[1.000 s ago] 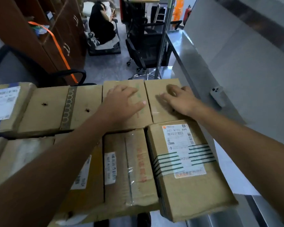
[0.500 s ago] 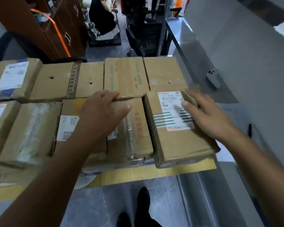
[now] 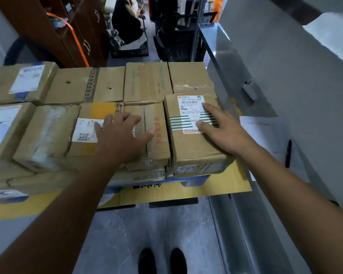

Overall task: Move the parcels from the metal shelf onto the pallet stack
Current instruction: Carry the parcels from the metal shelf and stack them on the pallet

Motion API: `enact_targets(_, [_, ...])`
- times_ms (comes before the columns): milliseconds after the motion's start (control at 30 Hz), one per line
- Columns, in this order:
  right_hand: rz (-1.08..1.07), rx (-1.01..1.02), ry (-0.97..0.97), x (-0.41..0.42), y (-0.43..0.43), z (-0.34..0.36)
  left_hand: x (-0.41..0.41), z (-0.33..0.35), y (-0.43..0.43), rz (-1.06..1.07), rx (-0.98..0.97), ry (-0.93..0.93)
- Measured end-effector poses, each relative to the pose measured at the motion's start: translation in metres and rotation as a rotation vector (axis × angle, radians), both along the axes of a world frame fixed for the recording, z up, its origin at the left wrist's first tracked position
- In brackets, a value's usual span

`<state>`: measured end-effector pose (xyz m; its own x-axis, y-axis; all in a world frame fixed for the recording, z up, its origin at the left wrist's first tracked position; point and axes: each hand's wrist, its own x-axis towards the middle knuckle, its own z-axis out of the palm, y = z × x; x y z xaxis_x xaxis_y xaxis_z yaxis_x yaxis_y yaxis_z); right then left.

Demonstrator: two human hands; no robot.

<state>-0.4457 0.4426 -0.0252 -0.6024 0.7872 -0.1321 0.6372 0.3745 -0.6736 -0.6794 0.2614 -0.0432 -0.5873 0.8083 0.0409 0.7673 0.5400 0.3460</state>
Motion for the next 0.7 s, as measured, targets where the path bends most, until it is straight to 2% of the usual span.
enact_targets(100, [0.016, 0.008, -0.020, -0.002, 0.001, 0.000, 0.003, 0.005, -0.001, 0.007, -0.016, 0.007])
enact_targets(200, [0.030, 0.018, -0.053, -0.001, -0.003, 0.008, 0.007, 0.014, -0.006, 0.019, 0.078, -0.058])
enact_targets(267, [0.023, 0.149, -0.079, -0.005, -0.006, 0.019, 0.006, 0.022, -0.017, 0.048, 0.174, -0.108])
enact_targets(333, [0.043, 0.288, -0.023, -0.018, -0.014, 0.035, 0.002, 0.030, -0.035, 0.075, 0.245, -0.094])
enact_targets(500, [0.299, 0.334, 0.159, -0.097, -0.072, 0.059, -0.031, 0.047, -0.107, 0.178, 0.301, -0.029])
enact_targets(700, [0.533, 0.269, 0.082, -0.204, -0.166, 0.045, -0.100, 0.053, -0.196, 0.357, 0.338, -0.021])
